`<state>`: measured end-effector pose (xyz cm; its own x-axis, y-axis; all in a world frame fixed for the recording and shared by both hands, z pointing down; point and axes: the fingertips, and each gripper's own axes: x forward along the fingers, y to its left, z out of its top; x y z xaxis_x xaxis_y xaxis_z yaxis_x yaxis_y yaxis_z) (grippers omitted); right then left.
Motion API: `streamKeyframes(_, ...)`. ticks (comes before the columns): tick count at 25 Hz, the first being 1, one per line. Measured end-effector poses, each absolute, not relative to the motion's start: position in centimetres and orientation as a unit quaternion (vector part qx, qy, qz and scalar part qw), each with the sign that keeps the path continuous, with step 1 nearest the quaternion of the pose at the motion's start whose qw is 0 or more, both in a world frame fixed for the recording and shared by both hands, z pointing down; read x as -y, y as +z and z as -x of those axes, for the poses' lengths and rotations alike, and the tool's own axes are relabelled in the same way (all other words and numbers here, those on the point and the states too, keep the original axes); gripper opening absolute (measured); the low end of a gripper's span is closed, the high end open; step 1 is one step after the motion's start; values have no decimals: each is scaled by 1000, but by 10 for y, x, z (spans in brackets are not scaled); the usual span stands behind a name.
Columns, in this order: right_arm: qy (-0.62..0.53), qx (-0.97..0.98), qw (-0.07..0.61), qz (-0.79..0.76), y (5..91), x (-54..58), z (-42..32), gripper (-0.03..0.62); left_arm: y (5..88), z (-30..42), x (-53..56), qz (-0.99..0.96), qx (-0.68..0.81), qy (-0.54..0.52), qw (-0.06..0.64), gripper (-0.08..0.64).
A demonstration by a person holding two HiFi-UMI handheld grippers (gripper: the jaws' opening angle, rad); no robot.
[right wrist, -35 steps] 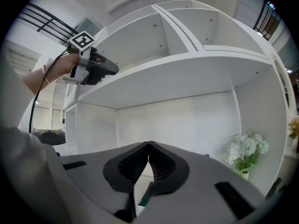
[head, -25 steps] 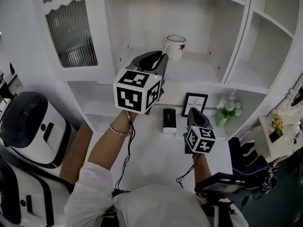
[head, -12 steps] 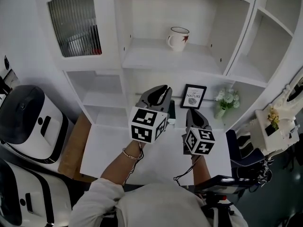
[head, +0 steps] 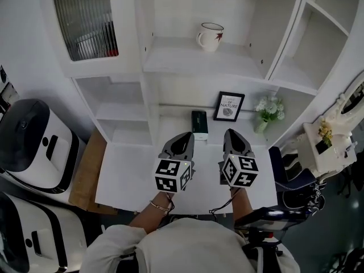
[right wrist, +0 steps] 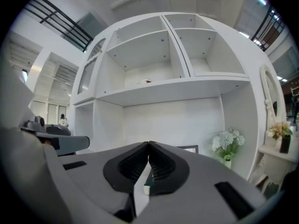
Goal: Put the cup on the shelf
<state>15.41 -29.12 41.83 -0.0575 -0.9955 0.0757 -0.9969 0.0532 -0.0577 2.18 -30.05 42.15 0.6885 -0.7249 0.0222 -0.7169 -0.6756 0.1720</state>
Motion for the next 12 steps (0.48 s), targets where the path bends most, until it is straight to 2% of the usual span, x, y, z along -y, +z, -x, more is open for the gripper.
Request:
streamKeyframes(6,41,734,16,-677,424,276,-141,23,432,1,294,-900,431,-5,72,8)
streamKeyframes(12,26,742,14,-669,419,265,-147,23,425,-5,281,-895,444,5,47,8)
